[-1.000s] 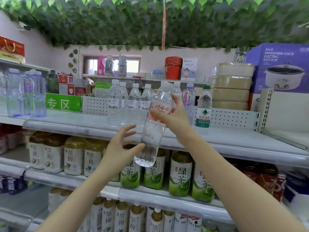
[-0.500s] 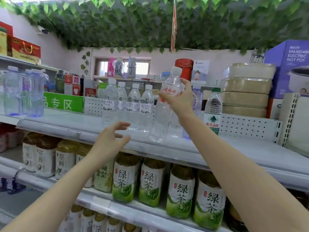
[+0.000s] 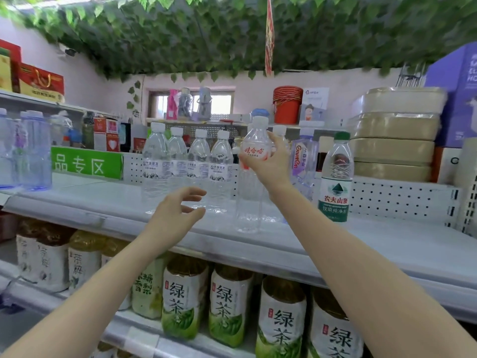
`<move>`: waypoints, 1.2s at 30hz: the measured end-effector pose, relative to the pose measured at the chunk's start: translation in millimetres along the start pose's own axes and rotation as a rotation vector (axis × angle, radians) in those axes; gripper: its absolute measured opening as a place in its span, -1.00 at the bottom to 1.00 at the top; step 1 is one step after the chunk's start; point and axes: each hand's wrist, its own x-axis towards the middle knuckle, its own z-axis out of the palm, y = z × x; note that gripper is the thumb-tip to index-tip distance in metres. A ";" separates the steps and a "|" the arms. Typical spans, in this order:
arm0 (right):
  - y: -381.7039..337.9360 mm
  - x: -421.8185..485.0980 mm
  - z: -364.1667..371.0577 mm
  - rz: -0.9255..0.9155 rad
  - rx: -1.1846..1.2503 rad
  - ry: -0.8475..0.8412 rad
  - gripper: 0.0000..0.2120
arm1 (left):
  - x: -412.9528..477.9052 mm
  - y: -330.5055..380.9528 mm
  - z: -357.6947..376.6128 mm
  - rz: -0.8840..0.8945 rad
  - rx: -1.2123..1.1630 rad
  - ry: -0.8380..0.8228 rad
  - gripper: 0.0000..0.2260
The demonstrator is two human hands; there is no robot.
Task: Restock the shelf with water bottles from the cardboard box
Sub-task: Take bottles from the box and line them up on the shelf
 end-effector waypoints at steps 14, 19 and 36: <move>-1.1 0.8 17.5 -0.019 -0.121 0.001 -0.23 | -6.3 6.8 -23.4 0.016 0.014 -0.016 -0.77; -6.7 -4.0 27.0 0.003 -0.156 -0.024 -0.12 | -17.0 5.2 -32.6 0.027 0.004 -0.007 -0.75; -16.6 -98.3 11.5 -0.139 -0.532 -0.078 -0.42 | -80.7 -2.6 -71.2 -0.004 0.136 -0.015 -0.71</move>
